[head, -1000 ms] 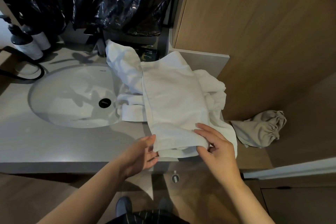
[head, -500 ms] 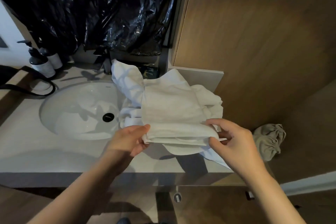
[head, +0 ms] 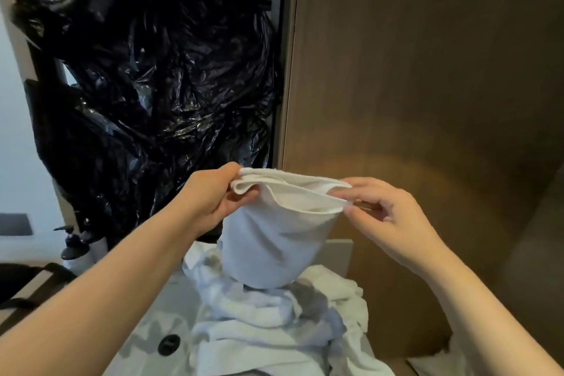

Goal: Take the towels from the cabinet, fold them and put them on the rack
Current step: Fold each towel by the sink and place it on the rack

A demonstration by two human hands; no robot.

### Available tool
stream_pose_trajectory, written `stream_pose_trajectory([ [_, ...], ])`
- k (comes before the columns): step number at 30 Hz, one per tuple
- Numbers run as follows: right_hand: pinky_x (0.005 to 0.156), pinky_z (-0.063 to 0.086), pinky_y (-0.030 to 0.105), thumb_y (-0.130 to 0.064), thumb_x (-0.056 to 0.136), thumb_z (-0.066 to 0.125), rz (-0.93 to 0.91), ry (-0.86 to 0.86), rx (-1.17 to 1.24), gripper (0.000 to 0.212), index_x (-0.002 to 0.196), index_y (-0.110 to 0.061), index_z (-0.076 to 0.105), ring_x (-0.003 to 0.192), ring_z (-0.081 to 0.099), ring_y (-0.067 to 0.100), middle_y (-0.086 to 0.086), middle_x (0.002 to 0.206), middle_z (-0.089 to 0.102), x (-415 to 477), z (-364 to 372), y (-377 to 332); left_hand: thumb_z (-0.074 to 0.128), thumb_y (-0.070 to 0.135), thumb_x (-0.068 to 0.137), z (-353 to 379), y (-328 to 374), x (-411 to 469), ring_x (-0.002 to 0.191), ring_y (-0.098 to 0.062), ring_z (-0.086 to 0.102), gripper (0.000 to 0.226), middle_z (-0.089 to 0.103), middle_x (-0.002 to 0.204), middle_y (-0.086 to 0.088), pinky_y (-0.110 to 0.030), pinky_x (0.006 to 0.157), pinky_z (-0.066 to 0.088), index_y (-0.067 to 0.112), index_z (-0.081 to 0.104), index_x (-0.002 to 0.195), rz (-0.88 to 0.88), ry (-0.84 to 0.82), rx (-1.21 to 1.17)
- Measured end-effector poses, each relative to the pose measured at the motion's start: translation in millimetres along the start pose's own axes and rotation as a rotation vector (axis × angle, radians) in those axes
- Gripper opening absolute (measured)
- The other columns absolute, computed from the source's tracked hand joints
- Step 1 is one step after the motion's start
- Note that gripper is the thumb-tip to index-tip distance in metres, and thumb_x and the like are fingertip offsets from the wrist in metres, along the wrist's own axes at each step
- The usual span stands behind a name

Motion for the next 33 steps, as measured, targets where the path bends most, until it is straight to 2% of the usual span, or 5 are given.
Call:
stream_pose_trajectory([
  [7,0.066,0.055,0.016,-0.049,0.089,0.06,-0.19,-0.021,-0.659,0.015,0.082,-0.037,0.055,0.079,0.057,0.0,-0.024,0.087,0.053,30.7,-32.6,-6.2,0.06,0.002,0.087,24.4,29.0,18.8,0.038,-0.009,0.056,0.014,0.058,0.049,-0.004,-0.015,0.04,0.046,-0.004,0.064,0.076,0.103,0.096,0.151],
  [12,0.062,0.049,0.009,-0.047,0.093,0.058,-0.243,0.132,-0.395,0.017,0.087,-0.034,0.049,0.08,0.061,0.006,-0.017,0.08,0.059,67.5,-53.0,-30.4,0.066,0.007,0.081,39.0,55.4,31.6,0.047,-0.01,0.063,0.014,0.063,0.057,-0.005,-0.017,0.046,0.051,0.004,0.067,0.068,0.182,0.095,0.28],
  [24,0.069,0.056,0.018,-0.032,0.087,0.072,-0.075,-0.073,-0.163,0.004,0.09,-0.034,0.074,0.087,0.067,0.007,-0.019,0.086,0.07,71.2,-43.6,0.5,0.063,0.004,0.088,24.7,0.5,46.1,0.062,-0.012,0.069,0.008,0.071,0.076,-0.011,-0.019,0.049,0.054,-0.002,0.068,0.087,-0.137,-0.122,-0.308],
  [31,0.08,0.055,0.019,-0.023,0.09,0.068,-0.04,0.047,-0.194,0.01,0.095,-0.03,0.074,0.096,0.065,0.003,-0.023,0.093,0.069,59.4,-34.2,31.2,0.06,0.017,0.094,6.0,-16.6,50.2,0.082,-0.019,0.07,0.018,0.074,0.099,-0.013,-0.03,0.076,0.059,0.014,0.079,0.095,0.233,-0.225,0.312],
  [33,0.081,0.054,0.017,-0.021,0.091,0.067,-0.039,0.048,-0.183,0.012,0.094,-0.031,0.074,0.097,0.065,0.004,-0.022,0.095,0.069,59.2,-31.4,35.0,0.064,0.015,0.091,4.8,-17.0,48.5,0.063,-0.013,0.064,0.018,0.075,0.082,-0.002,-0.023,0.062,0.055,0.023,0.079,0.095,0.358,-0.223,0.442],
])
Point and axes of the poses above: each hand's wrist, its own x-axis towards the middle knuckle, its own z-axis out of the palm, y = z × x, the point moved 3 cm from there along x, towards the middle knuckle
